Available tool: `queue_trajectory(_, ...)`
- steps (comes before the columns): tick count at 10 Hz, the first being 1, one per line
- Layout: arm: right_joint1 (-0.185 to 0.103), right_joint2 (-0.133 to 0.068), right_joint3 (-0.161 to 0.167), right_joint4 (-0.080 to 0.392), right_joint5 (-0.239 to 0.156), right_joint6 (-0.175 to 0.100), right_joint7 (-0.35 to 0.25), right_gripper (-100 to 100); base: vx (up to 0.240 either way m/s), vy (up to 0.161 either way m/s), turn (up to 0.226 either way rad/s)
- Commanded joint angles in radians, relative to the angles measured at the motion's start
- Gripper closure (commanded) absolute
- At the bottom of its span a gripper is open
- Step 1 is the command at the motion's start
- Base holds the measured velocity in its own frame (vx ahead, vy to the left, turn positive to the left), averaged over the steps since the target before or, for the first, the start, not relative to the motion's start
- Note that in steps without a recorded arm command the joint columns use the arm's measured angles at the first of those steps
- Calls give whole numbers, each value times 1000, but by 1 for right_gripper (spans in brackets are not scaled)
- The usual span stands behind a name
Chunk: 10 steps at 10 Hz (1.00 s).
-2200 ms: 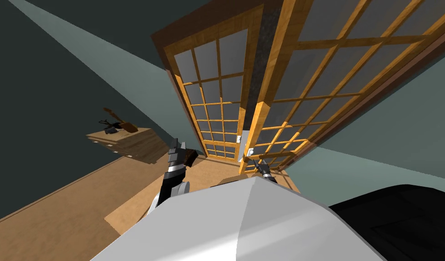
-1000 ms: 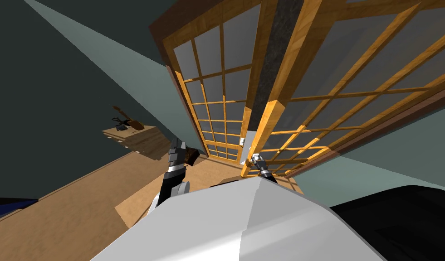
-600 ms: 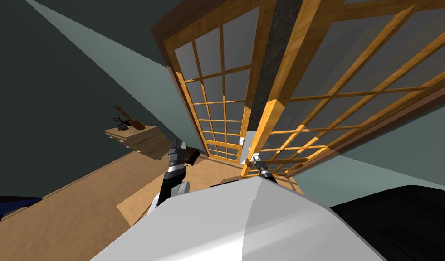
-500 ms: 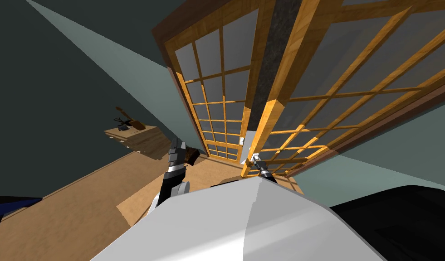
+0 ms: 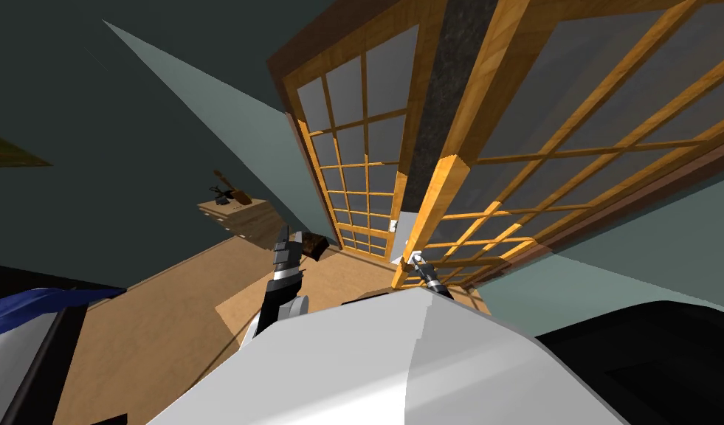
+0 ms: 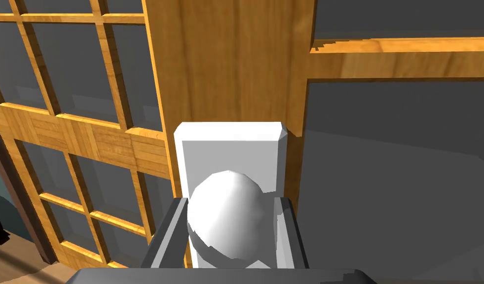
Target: Pull the door open
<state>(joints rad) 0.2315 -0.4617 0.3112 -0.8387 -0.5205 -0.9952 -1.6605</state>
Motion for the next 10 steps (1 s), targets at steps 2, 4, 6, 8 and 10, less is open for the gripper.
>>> queue_trajectory(2,21,-27,40,14,22,-53,-43,100,-241,-76,152)
queue_trajectory(4,34,-46,64,18,36,-84,-69,100,-259,-90,164)
queue_trajectory(6,31,-43,74,35,41,-86,-76,100,-138,-29,93)
queue_trajectory(8,32,-51,81,44,46,-103,-87,100,-240,-71,172)
queue_trajectory(10,33,-62,90,57,54,-126,-102,100,-255,-56,176)
